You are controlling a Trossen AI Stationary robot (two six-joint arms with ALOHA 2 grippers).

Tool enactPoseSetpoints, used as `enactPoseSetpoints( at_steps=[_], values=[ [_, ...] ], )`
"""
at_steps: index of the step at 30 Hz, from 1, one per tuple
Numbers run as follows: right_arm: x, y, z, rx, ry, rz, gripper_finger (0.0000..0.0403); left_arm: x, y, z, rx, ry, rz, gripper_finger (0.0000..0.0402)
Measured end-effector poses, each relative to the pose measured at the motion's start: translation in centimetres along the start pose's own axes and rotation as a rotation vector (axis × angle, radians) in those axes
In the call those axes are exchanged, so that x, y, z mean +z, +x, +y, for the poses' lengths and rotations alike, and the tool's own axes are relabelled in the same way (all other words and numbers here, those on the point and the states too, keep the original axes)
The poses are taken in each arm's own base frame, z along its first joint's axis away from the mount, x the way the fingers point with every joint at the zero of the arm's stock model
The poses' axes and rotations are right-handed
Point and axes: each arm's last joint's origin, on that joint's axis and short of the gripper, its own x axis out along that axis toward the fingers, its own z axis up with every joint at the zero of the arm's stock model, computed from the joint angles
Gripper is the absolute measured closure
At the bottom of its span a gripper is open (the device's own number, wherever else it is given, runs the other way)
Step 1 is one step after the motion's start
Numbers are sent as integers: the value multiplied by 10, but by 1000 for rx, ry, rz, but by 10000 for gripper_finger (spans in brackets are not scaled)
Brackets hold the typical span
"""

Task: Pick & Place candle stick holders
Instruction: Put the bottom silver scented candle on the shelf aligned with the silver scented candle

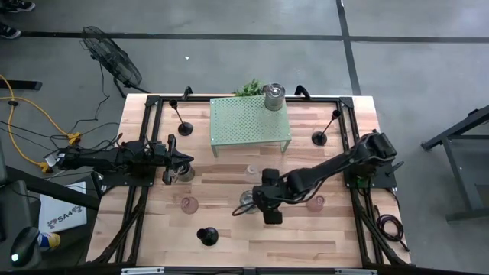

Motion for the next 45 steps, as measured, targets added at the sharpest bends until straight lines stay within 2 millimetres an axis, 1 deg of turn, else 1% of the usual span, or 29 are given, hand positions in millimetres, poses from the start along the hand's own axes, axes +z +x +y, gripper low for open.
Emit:
enactPoseSetpoints(
  at_steps=[4, 7, 12, 18, 21, 24, 27, 31, 35, 39, 45],
  values=[
    [-13, 13, 1, -5, 36, 16, 18, 0, 0, 0, 0, 0, 0, 402],
    [-27, 27, 6, 16, 50, -16, 18, 0, 0, 0, 0, 0, 1, 402],
    [-51, 52, 13, 62, 47, -142, 18, 0, 0, 0, 0, 0, 0, 402],
    [-69, 66, 11, -11, 35, -312, 18, 0, 0, 0, 0, 0, 0, 402],
    [-73, 71, 11, -4, 47, -393, 18, 0, 0, 0, 0, 0, 1, 402],
    [-80, 81, 10, 4, 58, -434, 18, 0, 0, 0, 0, 0, 0, 402],
    [-81, 88, 12, 25, 70, -507, 18, 0, 0, 0, 0, 0, 1, 402],
    [-85, 103, 17, -1, 32, -584, 18, 0, 0, 0, 0, 0, 1, 402],
    [-83, 114, 20, -3, 35, -690, 18, 0, 0, 0, 0, 0, 1, 402],
    [-85, 126, 21, -2, 63, -749, 18, 0, 0, 0, 0, 0, 1, 402],
    [-85, 134, 22, 19, 90, -859, 18, 0, 0, 0, 0, 0, 0, 402]
  ],
)
